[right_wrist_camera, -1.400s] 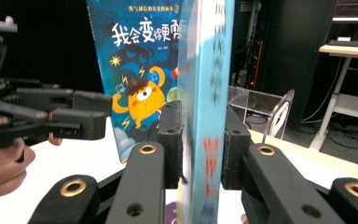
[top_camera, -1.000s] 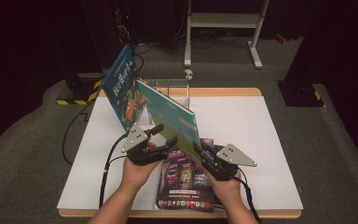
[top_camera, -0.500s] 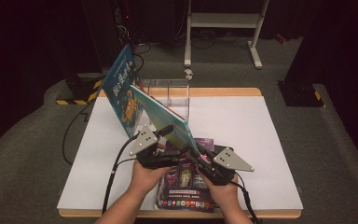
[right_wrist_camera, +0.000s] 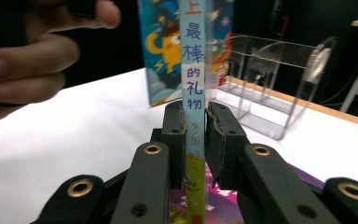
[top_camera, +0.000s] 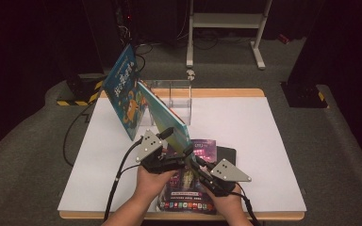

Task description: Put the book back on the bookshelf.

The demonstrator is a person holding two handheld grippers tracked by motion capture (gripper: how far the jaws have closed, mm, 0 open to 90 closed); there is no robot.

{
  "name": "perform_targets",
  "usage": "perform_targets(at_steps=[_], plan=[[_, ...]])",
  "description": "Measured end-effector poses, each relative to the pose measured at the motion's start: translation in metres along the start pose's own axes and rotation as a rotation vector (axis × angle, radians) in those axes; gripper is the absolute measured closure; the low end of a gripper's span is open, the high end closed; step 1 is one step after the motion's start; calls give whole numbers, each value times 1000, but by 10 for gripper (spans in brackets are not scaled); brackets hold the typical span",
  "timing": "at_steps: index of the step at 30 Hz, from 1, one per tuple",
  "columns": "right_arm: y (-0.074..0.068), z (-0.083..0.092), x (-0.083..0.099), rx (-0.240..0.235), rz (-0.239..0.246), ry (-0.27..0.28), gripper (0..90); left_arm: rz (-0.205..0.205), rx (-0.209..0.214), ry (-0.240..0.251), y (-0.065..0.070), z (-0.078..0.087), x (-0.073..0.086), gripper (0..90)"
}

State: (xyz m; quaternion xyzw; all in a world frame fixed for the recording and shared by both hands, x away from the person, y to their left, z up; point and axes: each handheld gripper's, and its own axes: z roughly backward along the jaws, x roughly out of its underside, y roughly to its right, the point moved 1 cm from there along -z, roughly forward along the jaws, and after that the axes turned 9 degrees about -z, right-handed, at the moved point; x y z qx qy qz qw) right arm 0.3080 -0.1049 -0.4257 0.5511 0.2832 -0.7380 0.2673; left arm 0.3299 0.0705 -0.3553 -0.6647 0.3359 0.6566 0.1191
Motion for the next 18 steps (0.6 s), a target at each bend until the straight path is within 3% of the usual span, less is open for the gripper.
perform_targets(at_steps=[7,18], plan=[[-13,-6,2,-74,2,-34,741,10,-36,-21,-4,7,2,111],[-30,-18,0,-149,30,-108,687,-34,-48,-62,-14,25,4,104]])
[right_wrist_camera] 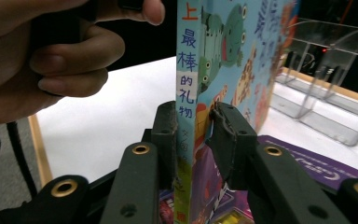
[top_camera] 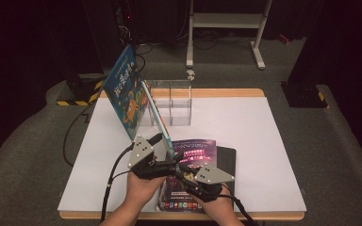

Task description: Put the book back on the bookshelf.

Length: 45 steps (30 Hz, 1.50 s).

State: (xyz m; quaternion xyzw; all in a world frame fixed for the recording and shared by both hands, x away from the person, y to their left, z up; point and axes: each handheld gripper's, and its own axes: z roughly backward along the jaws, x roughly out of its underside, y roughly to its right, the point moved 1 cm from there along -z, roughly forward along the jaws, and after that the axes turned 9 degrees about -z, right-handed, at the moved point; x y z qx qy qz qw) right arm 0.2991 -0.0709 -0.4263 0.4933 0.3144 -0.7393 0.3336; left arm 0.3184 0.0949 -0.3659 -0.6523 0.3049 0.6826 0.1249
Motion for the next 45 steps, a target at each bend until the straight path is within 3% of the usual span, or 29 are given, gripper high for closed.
perform_targets(at_steps=[8,17,20,23,26,30,32,34,37,41,45], plan=[[-12,-13,-2,-38,21,-56,641,-30,-2,-6,-8,14,2,122],[-14,-17,-1,-59,34,-89,617,-61,-1,-9,-8,20,4,128],[-14,-16,1,-79,36,-103,542,-69,1,-7,-8,21,4,132],[-13,-11,4,-95,27,-87,485,-74,2,-10,-8,21,4,135],[-7,2,6,-91,-13,-57,467,-80,2,-11,-8,22,4,139],[7,22,8,-62,-35,11,466,-90,1,-13,-7,23,5,148],[18,29,10,-7,-43,31,467,-90,1,-13,-7,23,5,151],[31,33,13,20,-86,45,470,-92,-1,-14,-7,24,5,154],[49,40,19,110,-105,58,476,-95,-1,-11,-7,25,5,159],[62,45,27,146,-151,56,484,-110,8,-12,-8,30,7,180],[63,41,28,149,-166,54,487,-135,26,-13,-8,38,9,235]])
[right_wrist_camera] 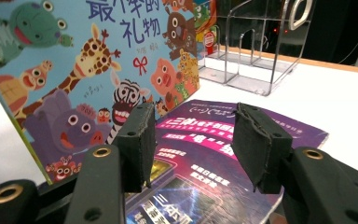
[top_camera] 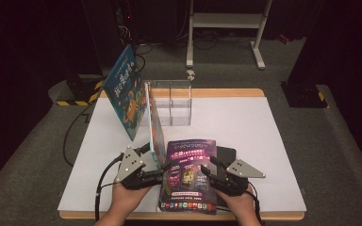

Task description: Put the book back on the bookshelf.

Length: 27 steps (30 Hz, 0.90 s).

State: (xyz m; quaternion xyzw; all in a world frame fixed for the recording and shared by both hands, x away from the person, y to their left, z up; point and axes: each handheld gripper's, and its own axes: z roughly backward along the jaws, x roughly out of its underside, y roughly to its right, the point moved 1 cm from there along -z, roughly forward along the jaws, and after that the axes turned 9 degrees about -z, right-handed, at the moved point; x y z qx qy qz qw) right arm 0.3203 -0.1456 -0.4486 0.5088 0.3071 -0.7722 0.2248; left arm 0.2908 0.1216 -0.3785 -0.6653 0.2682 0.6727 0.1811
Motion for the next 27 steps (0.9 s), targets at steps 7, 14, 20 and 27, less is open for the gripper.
perform_targets(at_steps=[7,14,20,27], plan=[[-4,-4,-3,-11,1,2,489,6,14,-11,-7,16,4,313],[-4,-5,-4,-18,-6,2,493,-1,-15,14,-16,25,8,378],[-4,-6,-2,-16,-10,-2,496,-15,-36,14,-20,31,8,398],[-3,-4,-1,-12,-14,-2,496,-35,-51,-3,-27,34,6,420]])
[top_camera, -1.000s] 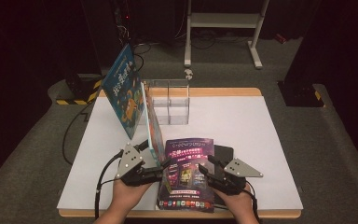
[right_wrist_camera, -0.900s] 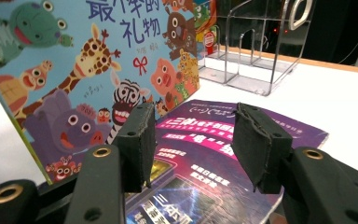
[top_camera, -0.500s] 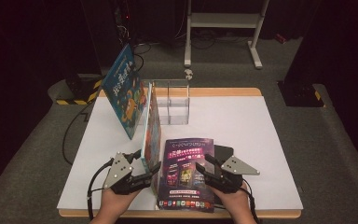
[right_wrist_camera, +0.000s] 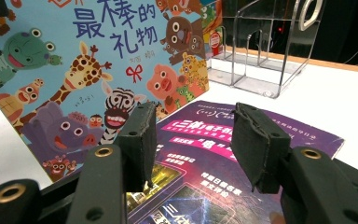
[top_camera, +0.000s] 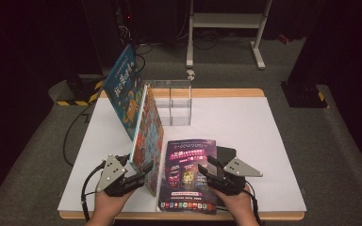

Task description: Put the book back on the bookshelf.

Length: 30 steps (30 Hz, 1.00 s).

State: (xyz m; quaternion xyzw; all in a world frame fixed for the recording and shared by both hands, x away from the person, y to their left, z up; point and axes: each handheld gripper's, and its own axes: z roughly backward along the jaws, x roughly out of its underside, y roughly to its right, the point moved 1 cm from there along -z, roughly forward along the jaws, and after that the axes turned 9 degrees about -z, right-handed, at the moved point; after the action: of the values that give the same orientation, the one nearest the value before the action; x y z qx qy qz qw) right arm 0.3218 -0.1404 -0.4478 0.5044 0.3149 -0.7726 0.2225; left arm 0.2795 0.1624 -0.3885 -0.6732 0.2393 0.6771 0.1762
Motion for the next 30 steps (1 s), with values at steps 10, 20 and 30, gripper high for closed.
perform_targets(at_steps=[10,20,30], plan=[[6,1,0,25,-8,9,496,9,-6,-12,-14,5,-7,508],[9,2,2,35,-13,7,499,27,-37,-12,-31,9,-12,599],[11,2,1,42,-18,7,497,48,-95,7,-46,14,-14,700]])
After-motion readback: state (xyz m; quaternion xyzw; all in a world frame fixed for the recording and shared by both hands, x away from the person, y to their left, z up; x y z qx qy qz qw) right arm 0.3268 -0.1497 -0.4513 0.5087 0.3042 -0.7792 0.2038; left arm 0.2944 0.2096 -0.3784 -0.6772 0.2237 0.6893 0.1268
